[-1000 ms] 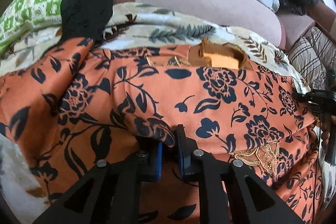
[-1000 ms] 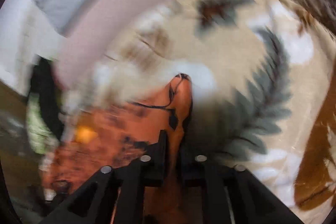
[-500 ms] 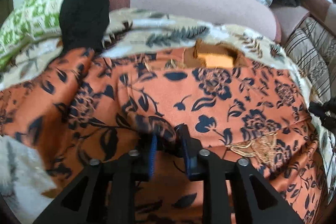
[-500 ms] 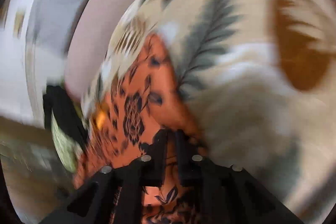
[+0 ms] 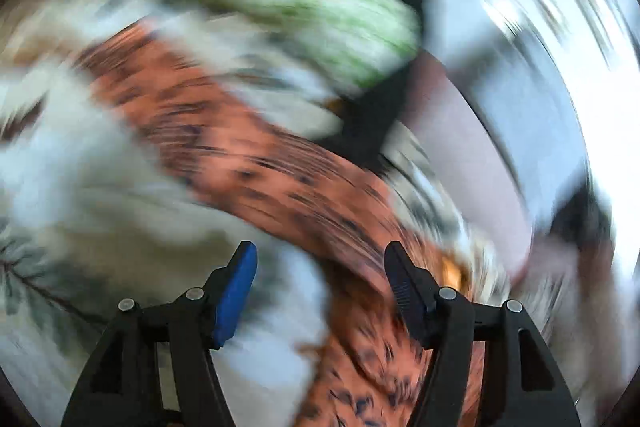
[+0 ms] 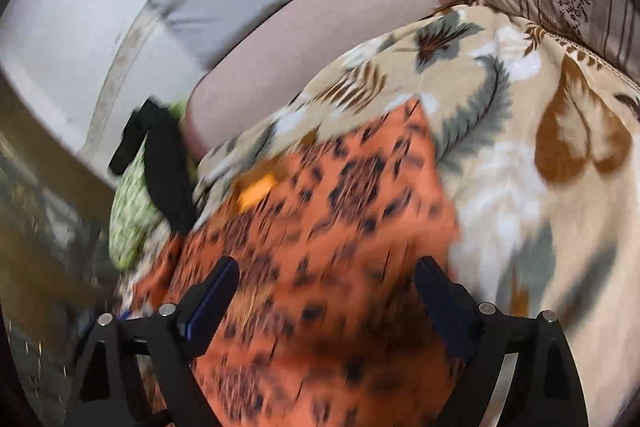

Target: Fold small clothes

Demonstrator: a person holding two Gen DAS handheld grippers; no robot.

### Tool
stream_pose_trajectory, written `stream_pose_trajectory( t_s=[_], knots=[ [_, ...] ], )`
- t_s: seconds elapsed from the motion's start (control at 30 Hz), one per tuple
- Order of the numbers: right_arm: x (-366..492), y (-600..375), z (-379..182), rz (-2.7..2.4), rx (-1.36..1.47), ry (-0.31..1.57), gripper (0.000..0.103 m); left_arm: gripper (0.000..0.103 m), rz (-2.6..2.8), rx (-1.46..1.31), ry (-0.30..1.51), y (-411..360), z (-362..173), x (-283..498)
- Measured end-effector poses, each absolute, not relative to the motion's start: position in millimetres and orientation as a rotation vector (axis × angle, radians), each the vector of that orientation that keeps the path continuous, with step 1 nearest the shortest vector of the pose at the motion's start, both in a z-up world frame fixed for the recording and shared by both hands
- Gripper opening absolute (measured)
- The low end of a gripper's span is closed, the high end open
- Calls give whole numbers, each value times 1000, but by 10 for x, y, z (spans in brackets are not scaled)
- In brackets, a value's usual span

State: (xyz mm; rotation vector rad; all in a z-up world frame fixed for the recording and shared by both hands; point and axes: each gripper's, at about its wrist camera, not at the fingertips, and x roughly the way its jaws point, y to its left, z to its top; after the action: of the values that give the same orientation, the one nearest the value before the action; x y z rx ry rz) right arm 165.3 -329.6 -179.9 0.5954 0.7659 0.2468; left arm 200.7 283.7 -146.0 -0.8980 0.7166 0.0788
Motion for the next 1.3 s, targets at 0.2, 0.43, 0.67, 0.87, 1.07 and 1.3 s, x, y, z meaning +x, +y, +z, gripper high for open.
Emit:
stream_pose_trajectory(
  t_s=[0.2, 0.43, 0.67, 0.87, 1.07, 1.3],
  knots=[
    [1133, -3149, -2111, 230, 599, 844, 91, 66, 107, -1209, 641, 3688, -1819, 2173],
    [1181, -3042, -2176, 214, 587, 843, 91, 64, 174, -1306, 606, 4055, -2022, 2259],
    [1241, -2964, -2149, 215, 582, 850, 91, 67, 364, -1220, 587, 4196, -1881, 2103],
    [1229, -2903, -2127, 213, 562, 848, 91, 66, 344, -1207, 605, 4424, -1915, 2381],
    [1178, -2962, -2091, 187, 566, 834, 91, 4, 404, -1080, 699, 4448, -1888, 2469],
    [1133, -3135, -2096, 158, 586, 790, 91, 4, 181, -547, 547, 3014, -553, 2517]
  ],
)
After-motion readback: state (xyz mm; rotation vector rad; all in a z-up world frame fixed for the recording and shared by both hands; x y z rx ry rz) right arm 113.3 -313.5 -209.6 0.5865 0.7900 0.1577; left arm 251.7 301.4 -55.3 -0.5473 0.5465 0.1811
